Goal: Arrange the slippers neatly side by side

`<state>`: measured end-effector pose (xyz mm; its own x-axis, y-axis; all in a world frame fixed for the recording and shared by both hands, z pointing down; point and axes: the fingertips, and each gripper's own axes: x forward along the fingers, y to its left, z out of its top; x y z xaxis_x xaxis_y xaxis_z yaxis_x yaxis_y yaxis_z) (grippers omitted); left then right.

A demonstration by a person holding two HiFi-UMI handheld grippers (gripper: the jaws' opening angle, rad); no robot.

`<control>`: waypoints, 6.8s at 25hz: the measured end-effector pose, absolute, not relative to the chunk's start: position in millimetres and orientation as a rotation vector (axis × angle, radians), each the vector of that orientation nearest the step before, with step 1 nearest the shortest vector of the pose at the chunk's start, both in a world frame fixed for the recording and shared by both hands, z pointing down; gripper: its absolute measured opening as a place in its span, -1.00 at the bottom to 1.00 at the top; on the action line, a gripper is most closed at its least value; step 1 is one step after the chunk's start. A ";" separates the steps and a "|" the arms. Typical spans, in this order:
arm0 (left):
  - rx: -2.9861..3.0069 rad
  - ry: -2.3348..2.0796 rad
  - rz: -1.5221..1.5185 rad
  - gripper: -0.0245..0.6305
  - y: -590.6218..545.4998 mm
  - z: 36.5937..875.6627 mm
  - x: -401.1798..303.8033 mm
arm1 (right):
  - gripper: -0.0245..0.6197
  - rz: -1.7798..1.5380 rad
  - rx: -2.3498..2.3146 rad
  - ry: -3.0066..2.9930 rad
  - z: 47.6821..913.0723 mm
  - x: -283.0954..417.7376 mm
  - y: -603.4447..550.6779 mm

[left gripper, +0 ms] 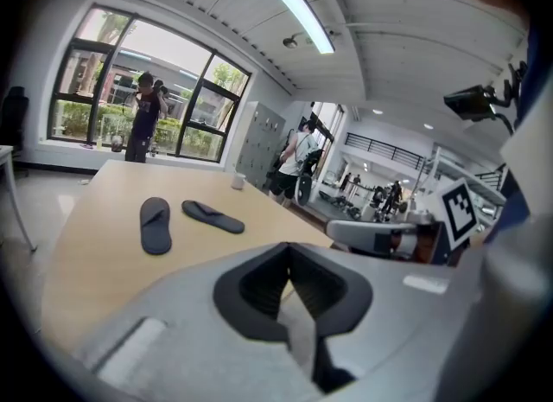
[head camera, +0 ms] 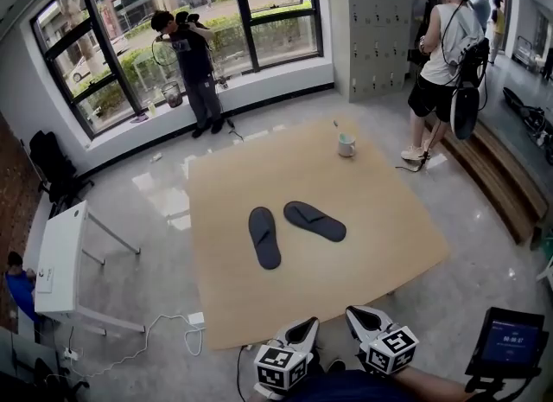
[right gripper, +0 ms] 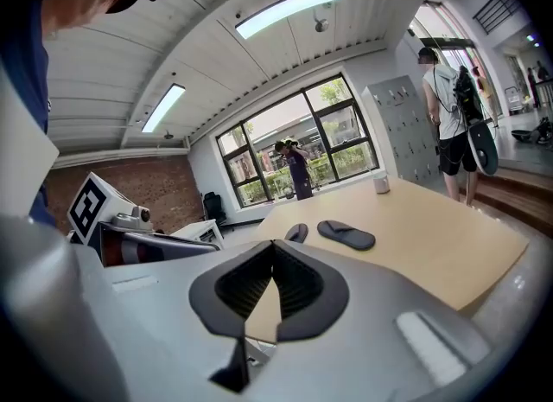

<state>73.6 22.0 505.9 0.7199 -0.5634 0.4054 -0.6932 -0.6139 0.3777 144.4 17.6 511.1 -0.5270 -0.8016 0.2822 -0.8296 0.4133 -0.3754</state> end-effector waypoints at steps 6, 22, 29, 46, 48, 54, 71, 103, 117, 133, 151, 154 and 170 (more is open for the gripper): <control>2.459 -0.940 0.300 -0.91 -36.2 490.1 65.5 | -0.89 0.665 1.558 -2.586 493.7 143.9 -36.1; 2.434 -0.845 0.198 -0.92 -124.4 531.2 10.8 | -0.89 0.710 1.583 -2.404 506.8 130.0 -125.3; 2.361 -0.933 0.119 -0.91 -159.8 542.4 -12.3 | -0.89 0.764 1.566 -2.354 515.4 139.6 -145.6; 2.428 -0.972 0.483 -0.42 -202.0 557.7 -13.7 | -0.89 0.892 1.414 -2.329 582.2 176.7 -215.6; 2.464 -0.976 0.521 -0.36 -216.0 565.3 -8.4 | -0.80 0.838 1.348 -2.336 588.9 177.7 -230.0; 2.602 -0.925 0.641 -0.30 -238.9 576.3 3.5 | -0.42 0.627 1.101 -2.326 609.0 173.1 -254.4; 2.624 -0.584 1.374 0.13 -282.4 710.5 -25.3 | -0.11 -0.314 0.052 -2.062 708.9 139.8 -302.3; 2.506 -0.514 1.362 0.15 -229.4 746.0 0.8 | -0.01 0.190 0.259 -2.072 740.8 138.7 -286.1; 2.484 -0.531 1.370 0.15 -173.7 741.2 19.0 | -0.01 0.326 0.484 -2.026 734.3 129.7 -248.2; 2.491 -0.536 1.362 0.15 -138.6 744.5 38.4 | -0.02 0.402 0.624 -2.034 737.3 117.8 -202.2; 2.496 -0.539 1.351 0.15 -128.8 748.5 50.1 | -0.02 0.419 0.657 -2.051 740.3 104.0 -175.1; 2.491 -0.541 1.350 0.15 -129.8 750.1 53.3 | -0.02 0.417 0.651 -2.056 741.7 103.9 -172.3; 2.488 -0.550 1.347 0.15 -135.8 753.8 57.1 | -0.02 0.417 0.660 -2.068 745.8 99.9 -162.7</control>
<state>57.1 -135.8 753.8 0.4987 -0.2038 0.8425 -0.4437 -0.8950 0.0462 99.9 -162.7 745.8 -0.4543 -0.2948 0.8406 -0.5978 0.8005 -0.0424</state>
